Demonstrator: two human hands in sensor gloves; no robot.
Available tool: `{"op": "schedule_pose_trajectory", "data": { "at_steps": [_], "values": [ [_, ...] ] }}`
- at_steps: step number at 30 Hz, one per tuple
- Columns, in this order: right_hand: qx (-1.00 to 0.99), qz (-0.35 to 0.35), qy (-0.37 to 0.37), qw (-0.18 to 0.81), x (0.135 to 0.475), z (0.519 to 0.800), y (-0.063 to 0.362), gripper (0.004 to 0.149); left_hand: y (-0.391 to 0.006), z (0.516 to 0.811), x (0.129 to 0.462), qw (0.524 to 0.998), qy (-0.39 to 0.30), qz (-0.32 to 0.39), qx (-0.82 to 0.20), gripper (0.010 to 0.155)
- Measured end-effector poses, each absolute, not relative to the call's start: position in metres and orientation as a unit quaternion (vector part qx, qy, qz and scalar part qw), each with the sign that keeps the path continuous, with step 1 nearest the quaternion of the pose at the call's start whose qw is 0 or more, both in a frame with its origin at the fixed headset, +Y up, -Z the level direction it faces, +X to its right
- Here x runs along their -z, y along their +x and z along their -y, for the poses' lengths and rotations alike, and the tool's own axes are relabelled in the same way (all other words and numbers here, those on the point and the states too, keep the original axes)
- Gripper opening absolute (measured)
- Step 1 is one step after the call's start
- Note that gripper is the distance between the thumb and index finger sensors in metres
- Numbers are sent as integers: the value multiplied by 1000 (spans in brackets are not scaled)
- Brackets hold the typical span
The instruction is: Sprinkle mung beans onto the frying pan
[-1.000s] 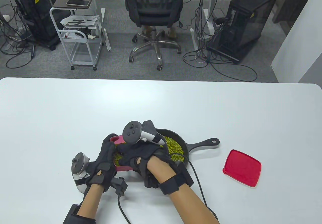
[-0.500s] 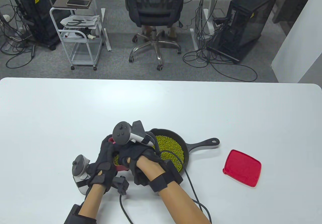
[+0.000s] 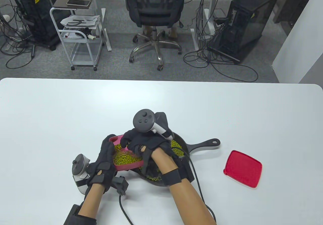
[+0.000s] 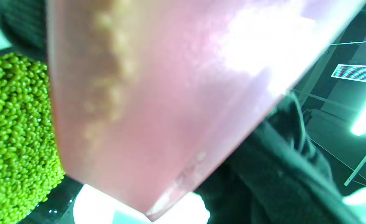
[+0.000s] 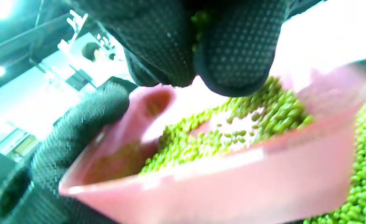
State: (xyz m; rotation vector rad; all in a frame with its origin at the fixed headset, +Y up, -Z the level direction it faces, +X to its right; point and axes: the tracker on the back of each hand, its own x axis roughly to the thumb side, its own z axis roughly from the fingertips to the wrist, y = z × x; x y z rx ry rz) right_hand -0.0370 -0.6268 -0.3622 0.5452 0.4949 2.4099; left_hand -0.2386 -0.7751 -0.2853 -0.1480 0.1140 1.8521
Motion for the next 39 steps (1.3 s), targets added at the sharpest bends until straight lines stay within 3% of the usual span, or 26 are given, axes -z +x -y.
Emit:
{"op": "schedule_pose_trajectory", "data": {
  "at_steps": [5,11,24,29,39],
  "values": [
    [-913,-169,172,327,370,622,-4,35,-246,777,287,599,-60,-61,-796,68],
    [-926,-201,128,294,372,649,32,36,-252,776,289,589,-53,-69,-803,68],
    [-929,-311,106,170,363,701,49,37,-257,777,290,589,-50,-77,-803,68],
    [-938,-303,86,141,364,703,60,37,-256,777,290,589,-52,-78,-803,68],
    [-929,-291,92,211,371,694,62,48,-256,777,290,588,-54,-78,-804,68]
  ]
}}
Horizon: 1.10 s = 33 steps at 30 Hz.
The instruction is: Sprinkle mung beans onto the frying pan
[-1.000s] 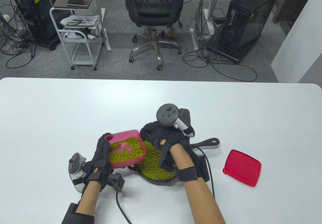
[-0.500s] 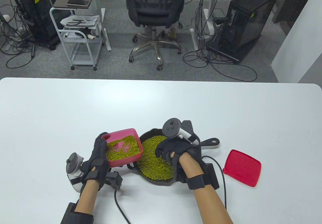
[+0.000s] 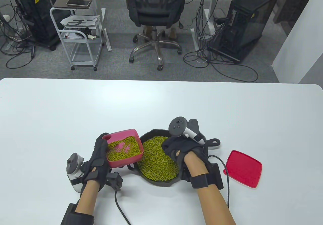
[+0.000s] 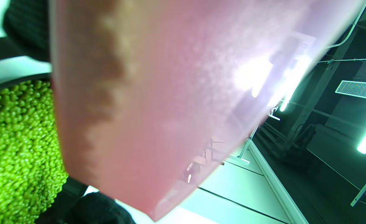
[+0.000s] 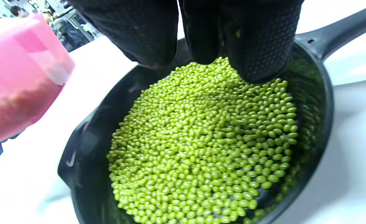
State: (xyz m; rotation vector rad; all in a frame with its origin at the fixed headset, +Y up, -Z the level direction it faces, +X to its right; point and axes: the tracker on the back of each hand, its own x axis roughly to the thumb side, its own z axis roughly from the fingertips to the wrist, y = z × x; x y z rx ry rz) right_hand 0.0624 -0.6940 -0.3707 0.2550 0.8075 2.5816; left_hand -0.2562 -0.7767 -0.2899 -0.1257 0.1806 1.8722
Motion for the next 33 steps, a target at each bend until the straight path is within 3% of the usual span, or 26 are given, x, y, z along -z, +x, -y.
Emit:
{"op": "schedule_pose_trajectory", "data": {
  "at_steps": [9,20,24,33],
  "values": [
    [-895,-341,119,260,373,698,57,72,-257,776,290,586,-55,-74,-805,68],
    [-895,-325,115,284,370,684,73,64,-257,775,290,586,-56,-67,-806,68],
    [-910,-268,121,292,367,668,102,56,-256,774,290,587,-56,-61,-806,68],
    [-942,-185,46,276,355,653,191,56,-251,769,286,591,-59,-43,-803,68]
  ]
}}
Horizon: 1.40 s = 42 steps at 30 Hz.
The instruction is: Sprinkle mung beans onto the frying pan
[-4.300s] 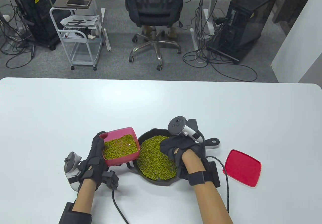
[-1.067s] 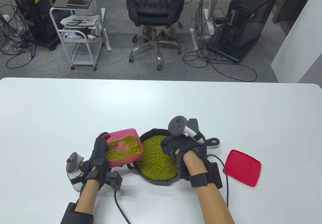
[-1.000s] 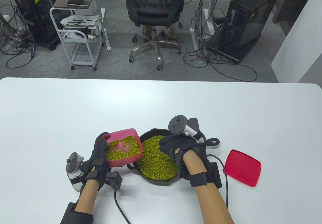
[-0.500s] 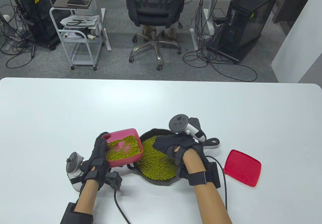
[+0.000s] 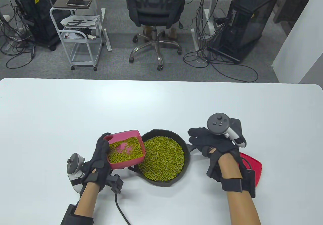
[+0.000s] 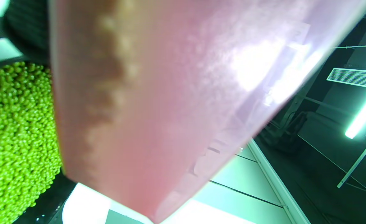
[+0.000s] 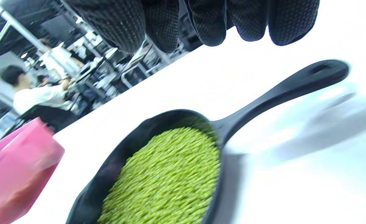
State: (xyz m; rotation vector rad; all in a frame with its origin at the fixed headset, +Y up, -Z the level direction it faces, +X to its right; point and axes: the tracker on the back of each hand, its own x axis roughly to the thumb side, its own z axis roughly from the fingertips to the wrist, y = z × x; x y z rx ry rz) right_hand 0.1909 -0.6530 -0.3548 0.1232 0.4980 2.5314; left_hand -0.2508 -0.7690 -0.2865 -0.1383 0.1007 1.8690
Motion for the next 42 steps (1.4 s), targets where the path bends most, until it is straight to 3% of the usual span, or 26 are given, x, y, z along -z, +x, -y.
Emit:
{"op": "schedule_pose_trajectory", "data": {
  "at_steps": [5,10,13,19,21,33,42],
  "values": [
    [-950,-182,-36,252,347,671,251,64,-250,769,286,591,-63,-40,-803,68],
    [-940,-250,-86,217,337,711,295,89,-249,770,286,593,-65,-41,-802,68],
    [-931,-300,-103,179,331,736,307,102,-249,770,286,594,-66,-42,-801,68],
    [-927,-333,-104,137,326,766,313,110,-248,770,286,595,-68,-44,-799,68],
    [-929,-323,-98,150,325,767,313,110,-248,770,286,595,-68,-44,-799,68],
    [-960,-278,-39,13,309,767,294,108,-247,770,286,594,-68,-41,-801,68],
    [-969,-244,-30,37,302,744,294,109,-245,770,285,592,-75,-33,-802,68]
  ]
}}
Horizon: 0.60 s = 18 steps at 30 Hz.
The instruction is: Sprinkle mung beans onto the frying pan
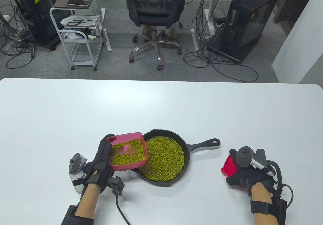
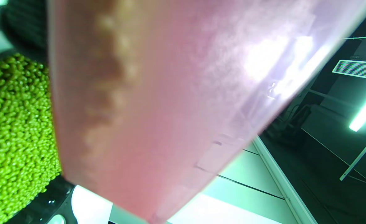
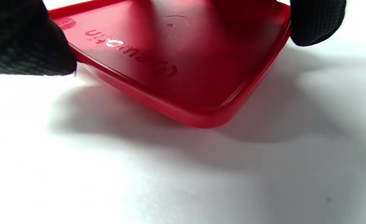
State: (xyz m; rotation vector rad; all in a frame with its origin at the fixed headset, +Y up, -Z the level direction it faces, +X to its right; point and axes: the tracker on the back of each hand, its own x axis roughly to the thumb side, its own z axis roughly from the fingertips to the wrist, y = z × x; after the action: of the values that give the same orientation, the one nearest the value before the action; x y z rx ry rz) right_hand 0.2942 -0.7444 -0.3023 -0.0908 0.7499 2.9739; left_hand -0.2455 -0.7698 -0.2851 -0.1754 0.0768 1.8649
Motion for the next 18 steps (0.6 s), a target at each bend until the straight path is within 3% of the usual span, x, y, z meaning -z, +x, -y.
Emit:
{"op": "schedule_pose_trajectory", "data": {
  "at_steps": [5,11,18],
  "values": [
    [-977,-202,26,61,306,702,258,110,-242,770,285,596,-80,-28,-798,68],
    [-972,-161,139,96,311,650,172,109,-238,770,283,593,-86,-23,-800,69],
    [-955,-137,256,59,309,618,71,109,-233,771,280,593,-94,-19,-799,70]
  ]
}}
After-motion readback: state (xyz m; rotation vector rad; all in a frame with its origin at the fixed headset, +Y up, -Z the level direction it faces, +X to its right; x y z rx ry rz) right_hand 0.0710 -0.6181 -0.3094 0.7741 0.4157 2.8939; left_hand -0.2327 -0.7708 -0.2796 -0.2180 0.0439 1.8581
